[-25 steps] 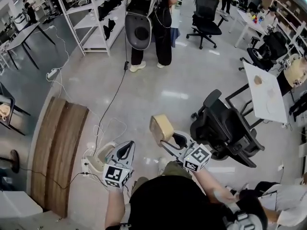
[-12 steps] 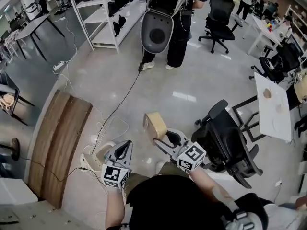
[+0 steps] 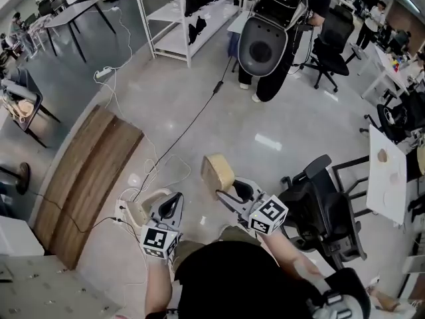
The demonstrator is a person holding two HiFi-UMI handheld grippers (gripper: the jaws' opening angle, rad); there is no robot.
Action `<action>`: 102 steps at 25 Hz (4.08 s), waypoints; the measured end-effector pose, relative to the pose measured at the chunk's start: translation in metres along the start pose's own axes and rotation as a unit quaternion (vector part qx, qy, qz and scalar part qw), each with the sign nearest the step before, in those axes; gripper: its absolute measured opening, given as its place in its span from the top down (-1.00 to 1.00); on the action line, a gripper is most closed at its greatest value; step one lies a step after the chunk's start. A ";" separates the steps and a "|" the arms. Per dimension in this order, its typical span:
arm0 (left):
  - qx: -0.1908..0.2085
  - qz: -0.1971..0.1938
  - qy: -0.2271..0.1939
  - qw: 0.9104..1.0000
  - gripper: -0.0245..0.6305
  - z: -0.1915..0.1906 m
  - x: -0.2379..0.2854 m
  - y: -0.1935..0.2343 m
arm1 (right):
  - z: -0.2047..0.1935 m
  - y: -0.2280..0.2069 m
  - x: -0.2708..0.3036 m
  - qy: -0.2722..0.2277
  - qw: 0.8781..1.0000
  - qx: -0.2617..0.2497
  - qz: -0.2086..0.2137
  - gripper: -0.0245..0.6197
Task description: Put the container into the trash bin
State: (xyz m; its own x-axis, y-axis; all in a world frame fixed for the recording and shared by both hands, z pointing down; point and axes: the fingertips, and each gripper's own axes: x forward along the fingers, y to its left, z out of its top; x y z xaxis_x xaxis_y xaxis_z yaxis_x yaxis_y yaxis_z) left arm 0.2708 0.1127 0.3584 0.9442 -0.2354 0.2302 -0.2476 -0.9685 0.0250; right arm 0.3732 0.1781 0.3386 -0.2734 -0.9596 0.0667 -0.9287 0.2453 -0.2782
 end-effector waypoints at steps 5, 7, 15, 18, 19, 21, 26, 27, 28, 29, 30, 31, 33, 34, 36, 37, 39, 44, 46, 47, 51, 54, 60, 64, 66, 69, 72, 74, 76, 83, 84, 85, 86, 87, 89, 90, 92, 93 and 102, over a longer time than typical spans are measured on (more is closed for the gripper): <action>-0.016 0.039 -0.006 0.999 0.91 -0.006 -0.043 0.045 | -0.006 0.030 0.046 0.017 0.999 -0.008 0.033 0.25; -0.023 0.055 -0.009 0.998 0.91 -0.007 -0.063 0.063 | -0.006 0.046 0.065 0.026 0.999 -0.011 0.047 0.25; -0.043 0.109 -0.014 0.993 0.91 -0.029 -0.141 0.124 | -0.022 0.112 0.138 0.053 0.994 -0.023 0.098 0.25; -0.046 0.127 -0.009 0.991 0.91 -0.043 -0.173 0.144 | -0.033 0.139 0.167 0.064 0.990 -0.027 0.120 0.25; -0.048 0.135 -0.007 0.990 0.91 -0.048 -0.183 0.151 | -0.036 0.149 0.176 0.067 0.989 -0.029 0.127 0.25; -0.054 0.149 -0.006 0.987 0.91 -0.057 -0.203 0.165 | -0.044 0.166 0.195 0.074 0.987 -0.031 0.140 0.25; -0.071 0.183 -0.003 0.981 0.91 -0.080 -0.247 0.192 | -0.065 0.205 0.234 0.096 0.980 -0.035 0.171 0.25; -0.074 0.189 -0.002 0.979 0.91 -0.084 -0.256 0.197 | -0.069 0.212 0.241 0.101 0.978 -0.038 0.177 0.25; -0.078 0.195 -0.001 0.978 0.91 -0.088 -0.264 0.202 | -0.073 0.219 0.248 0.105 0.977 -0.040 0.183 0.25; -0.082 0.202 0.001 0.976 0.91 -0.093 -0.272 0.207 | -0.077 0.226 0.255 0.110 0.975 -0.041 0.188 0.25; -0.087 0.208 0.003 0.974 0.91 -0.098 -0.281 0.211 | -0.082 0.232 0.262 0.115 0.973 -0.042 0.194 0.25; -0.092 0.214 0.005 0.972 0.91 -0.103 -0.289 0.214 | -0.086 0.238 0.268 0.121 0.971 -0.042 0.199 0.25; -0.103 0.226 0.008 0.969 0.91 -0.111 -0.302 0.219 | -0.096 0.247 0.279 0.135 0.968 -0.043 0.208 0.25; -0.107 0.232 0.009 0.967 0.91 -0.115 -0.307 0.221 | -0.101 0.250 0.284 0.142 0.966 -0.043 0.212 0.25; -0.116 0.245 0.011 0.963 0.91 -0.122 -0.315 0.224 | -0.109 0.254 0.291 0.155 0.962 -0.044 0.220 0.25; -0.119 0.251 0.012 0.960 0.91 -0.124 -0.318 0.225 | -0.113 0.255 0.294 0.161 0.960 -0.044 0.225 0.25; -0.124 0.264 0.014 0.956 0.91 -0.127 -0.324 0.227 | -0.121 0.257 0.302 0.172 0.956 -0.045 0.234 0.25; -0.140 0.293 0.020 0.945 0.91 -0.135 -0.335 0.231 | -0.140 0.260 0.318 0.203 0.943 -0.048 0.260 0.25; -0.150 0.306 0.022 0.940 0.91 -0.138 -0.337 0.234 | -0.148 0.258 0.324 0.214 0.937 -0.051 0.270 0.25; -0.157 0.311 0.023 0.937 0.91 -0.140 -0.338 0.236 | -0.152 0.257 0.327 0.220 0.935 -0.052 0.274 0.25; -0.178 0.330 0.026 0.926 0.91 -0.151 -0.341 0.242 | -0.172 0.249 0.340 0.244 0.926 -0.050 0.285 0.25; -0.196 0.340 0.037 0.919 0.91 -0.159 -0.337 0.245 | -0.187 0.238 0.350 0.263 0.919 -0.046 0.289 0.25; -0.226 0.360 0.066 0.903 0.91 -0.178 -0.322 0.249 | -0.226 0.210 0.361 0.307 0.904 -0.036 0.296 0.25; -0.251 0.369 0.075 0.891 0.91 -0.193 -0.317 0.251 | -0.258 0.198 0.369 0.336 0.891 -0.039 0.304 0.25; -0.263 0.373 0.080 0.886 0.91 -0.200 -0.317 0.251 | -0.273 0.192 0.373 0.350 0.884 -0.042 0.307 0.25; -0.278 0.381 0.090 0.877 0.91 -0.211 -0.318 0.251 | -0.296 0.183 0.379 0.372 0.874 -0.046 0.309 0.25; -0.293 0.390 0.098 0.867 0.91 -0.220 -0.316 0.250 | -0.320 0.172 0.384 0.391 0.866 -0.045 0.309 0.25; -0.301 0.395 0.102 0.862 0.91 -0.227 -0.314 0.249 | -0.335 0.165 0.386 0.402 0.861 -0.045 0.308 0.25; -0.309 0.399 0.108 0.856 0.91 -0.234 -0.314 0.250 | -0.352 0.161 0.388 0.414 0.856 -0.045 0.306 0.25; -0.333 0.405 0.111 0.845 0.91 -0.249 -0.307 0.256 | -0.409 0.147 0.394 0.454 0.836 -0.047 0.304 0.25; -0.337 0.405 0.110 0.843 0.91 -0.251 -0.306 0.257 | -0.417 0.146 0.396 0.459 0.833 -0.050 0.304 0.25; -0.341 0.406 0.109 0.841 0.91 -0.254 -0.305 0.258 | -0.424 0.144 0.398 0.464 0.830 -0.052 0.303 0.25; -0.344 0.407 0.108 0.839 0.91 -0.256 -0.305 0.259 | -0.432 0.142 0.400 0.469 0.828 -0.053 0.303 0.25; -0.348 0.407 0.108 0.838 0.91 -0.259 -0.305 0.259 | -0.439 0.141 0.402 0.474 0.825 -0.055 0.302 0.25; -0.354 0.406 0.109 0.835 0.91 -0.265 -0.305 0.260 | -0.454 0.138 0.406 0.482 0.822 -0.056 0.299 0.25; -0.357 0.406 0.110 0.834 0.91 -0.268 -0.305 0.260 | -0.462 0.136 0.408 0.487 0.819 -0.057 0.297 0.25; -0.366 0.404 0.107 0.831 0.91 -0.275 -0.307 0.260 | -0.479 0.133 0.412 0.497 0.815 -0.059 0.293 0.25; -0.372 0.404 0.104 0.829 0.91 -0.279 -0.308 0.260 | -0.488 0.131 0.414 0.503 0.812 -0.060 0.291 0.25; -0.403 0.403 0.105 0.815 0.91 -0.308 -0.319 0.260 | -0.561 0.117 0.422 0.551 0.788 -0.068 0.268 0.25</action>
State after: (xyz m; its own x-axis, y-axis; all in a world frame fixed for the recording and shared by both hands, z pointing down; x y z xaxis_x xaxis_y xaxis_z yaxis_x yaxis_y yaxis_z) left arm -0.1616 -0.0391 0.5907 0.3679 -0.6684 0.6465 -0.9108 -0.1188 0.3955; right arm 0.0080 -0.1206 0.8720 -0.6169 -0.0300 0.7865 -0.6040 0.6588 -0.4486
